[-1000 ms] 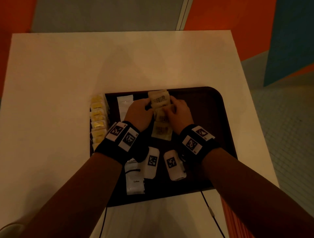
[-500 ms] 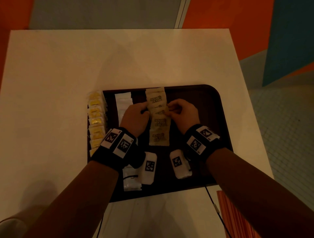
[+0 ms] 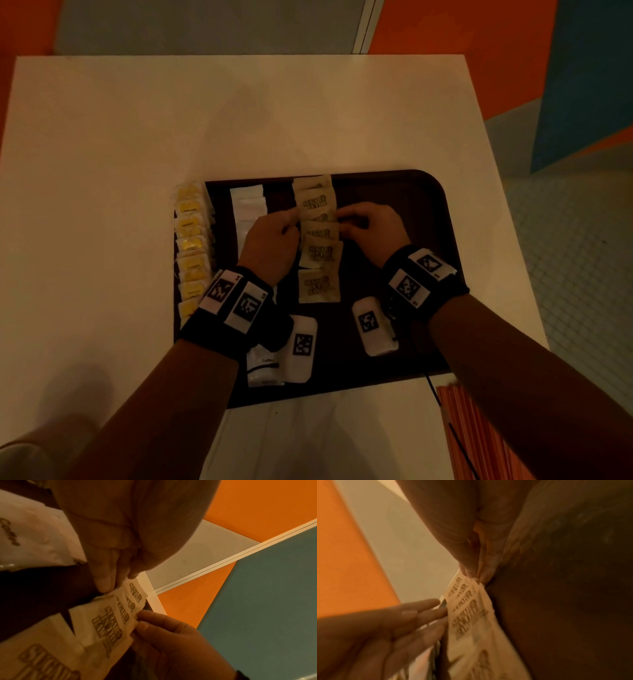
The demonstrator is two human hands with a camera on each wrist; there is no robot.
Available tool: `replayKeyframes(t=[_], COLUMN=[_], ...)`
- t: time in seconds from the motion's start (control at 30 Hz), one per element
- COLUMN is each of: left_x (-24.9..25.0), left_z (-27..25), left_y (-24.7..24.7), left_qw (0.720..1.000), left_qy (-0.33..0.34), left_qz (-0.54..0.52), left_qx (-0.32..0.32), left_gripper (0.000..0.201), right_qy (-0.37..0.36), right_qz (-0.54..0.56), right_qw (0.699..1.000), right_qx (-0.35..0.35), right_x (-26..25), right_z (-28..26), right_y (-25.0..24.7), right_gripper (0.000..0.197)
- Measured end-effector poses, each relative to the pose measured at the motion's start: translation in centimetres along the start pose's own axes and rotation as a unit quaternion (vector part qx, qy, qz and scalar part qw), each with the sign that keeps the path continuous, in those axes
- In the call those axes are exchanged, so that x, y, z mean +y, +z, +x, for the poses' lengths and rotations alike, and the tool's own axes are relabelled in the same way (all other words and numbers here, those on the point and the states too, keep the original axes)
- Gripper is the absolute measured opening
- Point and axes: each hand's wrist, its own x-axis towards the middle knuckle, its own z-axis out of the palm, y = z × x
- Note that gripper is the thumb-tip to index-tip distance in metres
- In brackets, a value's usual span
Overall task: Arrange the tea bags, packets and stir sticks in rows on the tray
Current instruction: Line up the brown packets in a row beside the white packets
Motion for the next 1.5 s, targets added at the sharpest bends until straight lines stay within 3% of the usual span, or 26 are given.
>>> replayKeyframes(t=[0.17, 0.27, 0.43, 0.63, 0.73, 0.9, 1.1, 1.3, 1.4, 1.5], left_x=[-0.4, -0.4, 0.7, 0.1, 0.0, 0.3, -0.2, -0.2, -0.8, -1.4], left_z=[-0.5, -0.5, 0.1, 0.0, 0.0, 0.9, 1.2, 0.5, -0.1, -0.9], left_y=[0.3, 0.3, 0.5, 0.6, 0.5, 0.7, 0.9, 0.4, 0.3, 0.6], left_qw=[1.0, 0.999, 0.997, 0.999, 0.997, 0.998, 0.999, 1.0, 0.999, 1.0], left_qy=[-0.012, -0.002, 0.01, 0.001, -0.002, 0.019, 0.015, 0.002, -0.003, -0.005], left_qz=[-0.018, 0.035, 0.063, 0.04, 0.076, 0.05, 0.039, 0.02, 0.041, 0.026], left_qx=[0.002, 0.014, 0.032, 0.002, 0.03, 0.016, 0.011, 0.011, 0.006, 0.003], left_gripper=[0.043, 0.035, 0.037, 0.037, 0.04, 0.041, 0.04, 0.045, 0.041, 0.041], right_qy=[-0.003, -0.008, -0.045, -0.025, -0.027, -0.064, -0.031, -0.042, -0.013, 0.017], right_qz=[-0.049, -0.069, -0.01, -0.08, -0.068, -0.024, -0.003, -0.019, -0.028, 0.001], right_qw=[0.999, 0.997, 0.999, 0.996, 0.997, 0.997, 0.999, 0.999, 0.999, 1.0], right_qx=[0.007, 0.015, 0.007, -0.015, -0.003, -0.029, -0.027, -0.028, 0.019, 0.019], right_x=[0.1, 0.2, -0.7, -0.6, -0.6, -0.5, -0.5, -0.7, -0.1, 0.5], right_z=[-0.4, -0.5, -0.5, -0.9, -0.7, 0.0, -0.4, 0.2, -0.1, -0.8], right_y=[0.2, 0.1, 0.5, 0.6, 0.5, 1.1, 1.1, 0.7, 0.4, 0.6], right_gripper=[0.02, 0.019, 0.041, 0.037, 0.035, 0.051, 0.044, 0.044, 0.033, 0.027])
